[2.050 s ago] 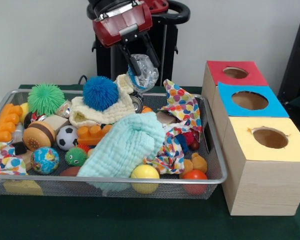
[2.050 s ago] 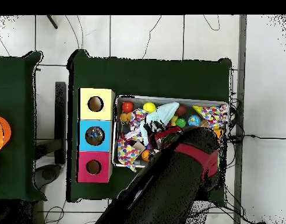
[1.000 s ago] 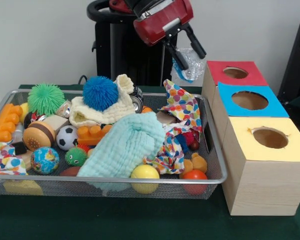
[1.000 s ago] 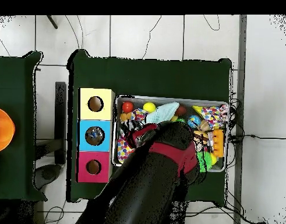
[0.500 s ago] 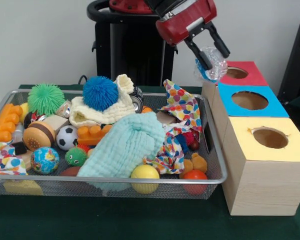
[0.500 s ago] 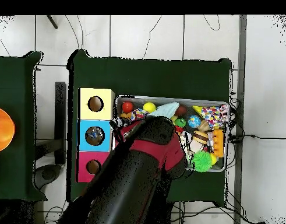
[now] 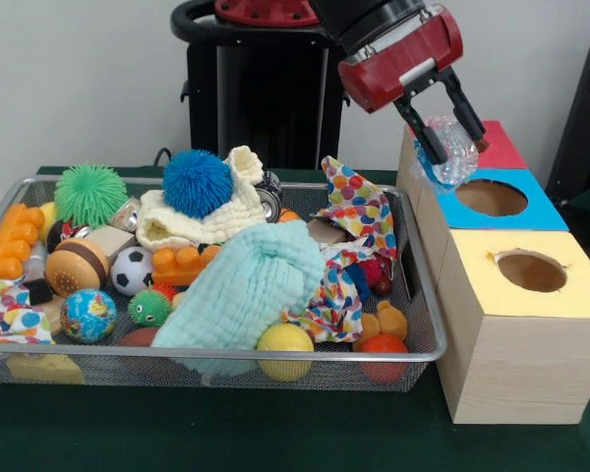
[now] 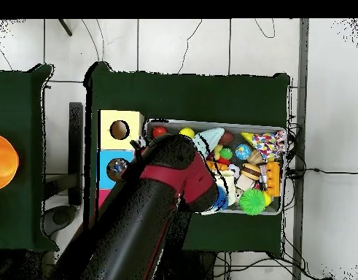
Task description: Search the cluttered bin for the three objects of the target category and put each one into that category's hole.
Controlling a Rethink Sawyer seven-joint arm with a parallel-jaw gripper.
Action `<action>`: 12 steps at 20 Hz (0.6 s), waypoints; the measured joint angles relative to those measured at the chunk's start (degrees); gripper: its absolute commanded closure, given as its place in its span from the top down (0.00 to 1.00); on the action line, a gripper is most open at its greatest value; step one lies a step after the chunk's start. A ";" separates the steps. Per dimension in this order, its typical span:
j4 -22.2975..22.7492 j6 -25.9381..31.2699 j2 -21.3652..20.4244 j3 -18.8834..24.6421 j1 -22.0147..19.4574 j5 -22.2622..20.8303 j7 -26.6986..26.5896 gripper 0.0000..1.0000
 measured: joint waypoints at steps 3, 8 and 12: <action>-0.61 1.33 0.65 -0.01 0.10 0.00 0.47 0.00; -1.26 3.57 2.04 -0.01 0.17 0.00 0.58 0.00; -1.59 4.39 3.08 0.00 0.28 0.00 0.63 0.00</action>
